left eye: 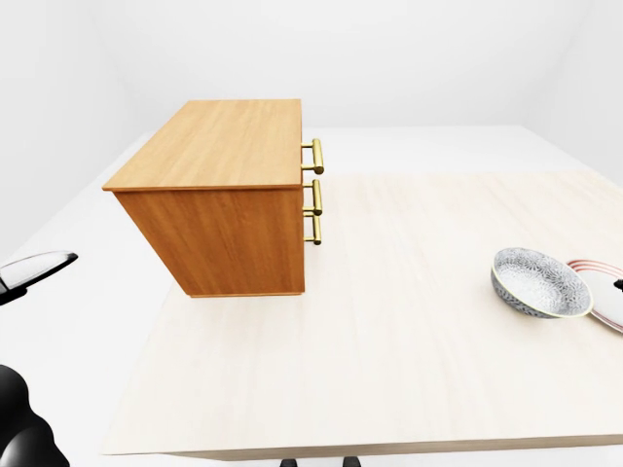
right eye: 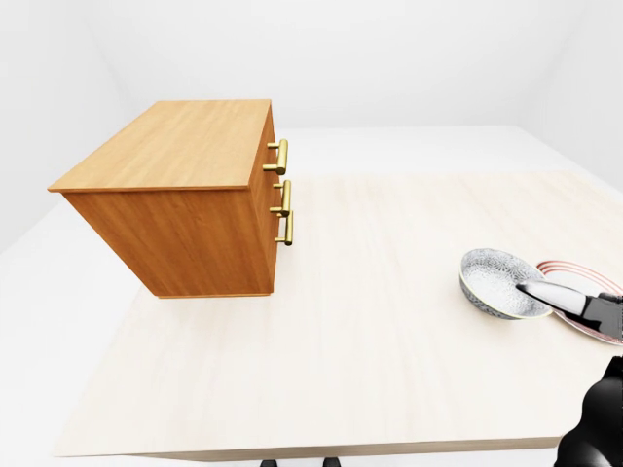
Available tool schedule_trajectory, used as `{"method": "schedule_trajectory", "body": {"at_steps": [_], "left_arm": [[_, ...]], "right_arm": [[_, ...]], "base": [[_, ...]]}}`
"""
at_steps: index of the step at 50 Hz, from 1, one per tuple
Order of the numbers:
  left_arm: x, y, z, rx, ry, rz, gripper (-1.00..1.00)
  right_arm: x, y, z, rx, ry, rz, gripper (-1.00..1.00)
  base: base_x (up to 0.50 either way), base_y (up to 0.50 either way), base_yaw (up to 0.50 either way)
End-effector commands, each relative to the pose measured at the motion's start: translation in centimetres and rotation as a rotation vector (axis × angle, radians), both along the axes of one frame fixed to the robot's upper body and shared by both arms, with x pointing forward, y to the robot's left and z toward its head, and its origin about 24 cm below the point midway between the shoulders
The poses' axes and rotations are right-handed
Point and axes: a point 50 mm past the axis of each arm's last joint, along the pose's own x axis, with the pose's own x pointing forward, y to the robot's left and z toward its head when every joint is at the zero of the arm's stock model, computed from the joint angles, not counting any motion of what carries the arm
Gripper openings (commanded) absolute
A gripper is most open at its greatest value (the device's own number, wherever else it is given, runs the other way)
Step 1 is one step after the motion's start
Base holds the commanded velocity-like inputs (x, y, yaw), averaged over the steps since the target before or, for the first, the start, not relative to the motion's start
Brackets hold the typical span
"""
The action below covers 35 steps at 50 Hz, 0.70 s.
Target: Put the bowl on top of the cabinet.
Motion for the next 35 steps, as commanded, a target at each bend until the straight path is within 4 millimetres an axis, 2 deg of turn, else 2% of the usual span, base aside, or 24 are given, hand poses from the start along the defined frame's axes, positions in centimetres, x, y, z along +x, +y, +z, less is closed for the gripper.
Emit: {"method": "schedule_trajectory", "body": {"at_steps": [1, 3, 5, 6, 8, 9, 11, 12, 14, 16, 18, 19, 23, 31, 35], "left_arm": [[0.0, -0.1, 0.1, 0.002, -0.005, -0.002, 1.00], [-0.1, -0.1, 0.1, 0.003, -0.008, -0.002, 1.00], [0.0, -0.2, 0.1, 0.003, -0.005, -0.002, 1.00], [-0.1, -0.1, 0.1, 0.004, -0.007, -0.001, 1.00], [0.0, -0.1, 0.1, 0.005, -0.006, 0.001, 1.00], [-0.2, 0.1, 0.2, 0.003, -0.009, 0.005, 1.00], [-0.2, 0.3, 0.2, 0.001, -0.010, 0.010, 1.00], [-0.3, 0.3, 0.3, -0.001, -0.014, 0.010, 1.00], [-0.4, 0.4, 0.3, -0.004, -0.016, 0.012, 1.00], [-0.4, 0.5, 0.3, -0.006, -0.015, 0.012, 1.00], [-0.3, 0.5, 0.2, -0.008, -0.010, 0.012, 1.00], [-0.3, 0.5, 0.3, -0.007, -0.014, 0.012, 1.00], [-0.3, 0.4, 0.2, -0.005, -0.009, 0.010, 1.00], [-0.4, 0.5, 0.3, 0.001, -0.010, 0.014, 1.00], [-0.2, 0.3, 0.2, -0.001, -0.007, 0.011, 1.00]], "right_arm": [[1.3, -0.2, -0.5, -0.019, 0.056, 0.004, 1.00], [1.9, -0.7, -0.5, -0.023, 0.067, 0.000, 1.00], [3.4, -1.7, -1.7, -0.029, 0.172, -0.054, 1.00], [3.7, -2.2, -1.1, -0.031, 0.160, -0.070, 1.00], [5.2, -3.3, -2.1, -0.068, 0.272, -0.139, 1.00], [5.8, -3.8, -2.4, -0.093, 0.315, -0.115, 1.00], [6.5, -4.2, -3.0, -0.194, 0.431, -0.173, 1.00], [6.5, -4.3, -3.2, -0.236, 0.466, -0.197, 1.00], [6.2, -5.1, -4.8, -0.292, 0.594, -0.217, 1.00], [6.0, -6.4, -6.2, -0.339, 0.729, -0.296, 1.00], [5.4, -7.5, -6.8, -0.362, 0.808, -0.321, 1.00], [5.0, -8.9, -8.2, -0.375, 0.924, -0.374, 1.00], [4.7, -11.1, -10.1, -0.429, 1.139, -0.441, 1.00], [5.1, -12.8, -12.1, -0.514, 1.365, -0.483, 1.00], [5.3, -12.4, -12.3, -0.531, 1.399, -0.408, 1.00]], "base": [[0.00, 0.00, 0.00], [0.00, 0.00, 0.00], [0.00, 0.00, 0.00], [0.00, 0.00, 0.00], [0.00, 0.00, 0.00], [0.00, 0.00, 0.00], [0.00, 0.00, 0.00], [0.00, 0.00, 0.00], [0.00, 0.00, 0.00], [0.00, 0.00, 0.00], [0.00, 0.00, 0.00], [0.00, 0.00, 0.00], [0.00, 0.00, 0.00], [0.00, 0.00, 0.00], [0.00, 0.00, 0.00]]}}
